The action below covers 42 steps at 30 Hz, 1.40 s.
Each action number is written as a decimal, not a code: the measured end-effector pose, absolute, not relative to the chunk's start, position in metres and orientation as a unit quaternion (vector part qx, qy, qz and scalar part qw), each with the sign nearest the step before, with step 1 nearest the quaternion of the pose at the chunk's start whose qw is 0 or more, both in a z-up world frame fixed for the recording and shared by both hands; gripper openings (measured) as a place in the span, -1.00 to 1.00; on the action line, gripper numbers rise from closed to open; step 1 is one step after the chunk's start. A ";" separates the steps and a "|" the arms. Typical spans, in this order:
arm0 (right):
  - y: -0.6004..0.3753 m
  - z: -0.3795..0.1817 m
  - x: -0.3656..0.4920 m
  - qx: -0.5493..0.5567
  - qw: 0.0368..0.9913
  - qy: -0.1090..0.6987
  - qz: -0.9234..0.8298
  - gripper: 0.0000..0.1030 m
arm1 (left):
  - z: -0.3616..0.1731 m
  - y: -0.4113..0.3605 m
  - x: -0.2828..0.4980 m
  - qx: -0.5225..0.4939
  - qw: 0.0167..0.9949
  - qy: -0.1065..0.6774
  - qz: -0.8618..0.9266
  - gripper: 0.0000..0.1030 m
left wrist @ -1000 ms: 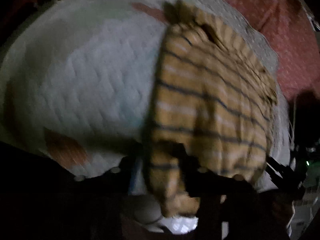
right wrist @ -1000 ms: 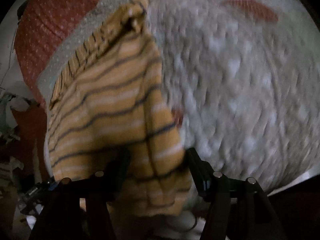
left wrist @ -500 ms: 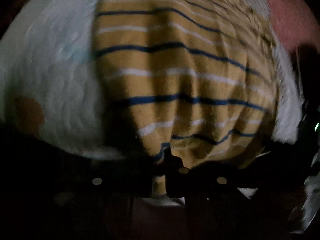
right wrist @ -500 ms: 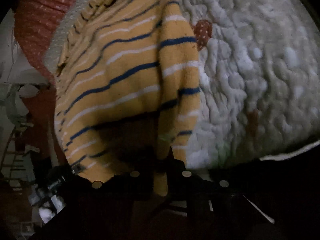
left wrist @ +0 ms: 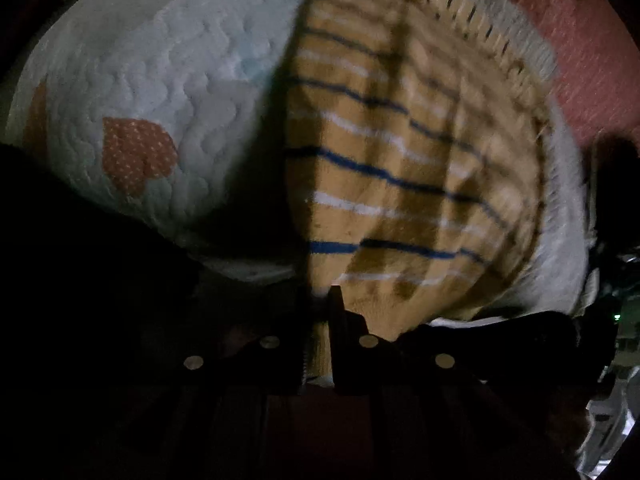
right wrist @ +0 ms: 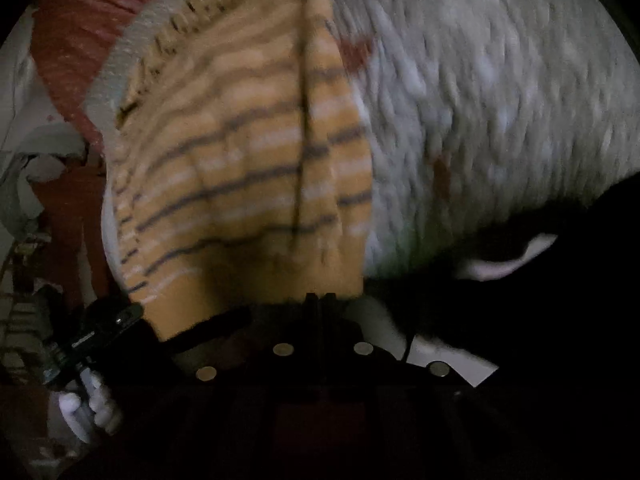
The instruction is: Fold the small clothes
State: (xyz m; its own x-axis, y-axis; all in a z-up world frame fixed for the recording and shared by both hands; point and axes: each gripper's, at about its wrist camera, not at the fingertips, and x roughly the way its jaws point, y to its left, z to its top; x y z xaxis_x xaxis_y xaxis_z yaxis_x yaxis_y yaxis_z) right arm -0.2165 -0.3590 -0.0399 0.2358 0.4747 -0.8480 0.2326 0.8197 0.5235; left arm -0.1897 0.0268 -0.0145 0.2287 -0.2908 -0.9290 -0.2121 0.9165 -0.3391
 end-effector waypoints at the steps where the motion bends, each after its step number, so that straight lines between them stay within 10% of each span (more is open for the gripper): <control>1: -0.362 -0.035 -0.214 0.288 0.739 0.603 0.080 -0.87 | -0.006 0.033 -0.193 -0.199 0.770 0.606 -0.024 -0.83; 6: -0.382 -0.025 -0.203 0.297 0.760 0.576 0.062 0.06 | 0.019 0.040 -0.177 -0.193 0.804 0.561 -0.029 -0.43; 34: -0.303 -0.118 -0.174 0.271 0.693 0.662 0.085 0.41 | -0.080 -0.032 -0.145 -0.123 0.714 0.684 -0.086 -0.03; 37: -0.311 -0.122 -0.175 0.313 0.686 0.650 0.092 0.34 | -0.080 -0.044 -0.145 -0.127 0.714 0.682 -0.093 -0.31; 38: -0.313 -0.120 -0.176 0.327 0.687 0.641 0.099 0.02 | -0.077 -0.045 -0.146 -0.129 0.718 0.677 -0.100 -0.83; 40: -0.315 -0.112 -0.179 0.342 0.691 0.625 0.121 -0.73 | -0.072 -0.051 -0.149 -0.134 0.720 0.672 -0.106 -0.87; 42: -0.313 -0.101 -0.183 0.336 0.700 0.616 0.136 -0.86 | -0.055 -0.050 -0.156 -0.141 0.738 0.650 -0.113 -0.87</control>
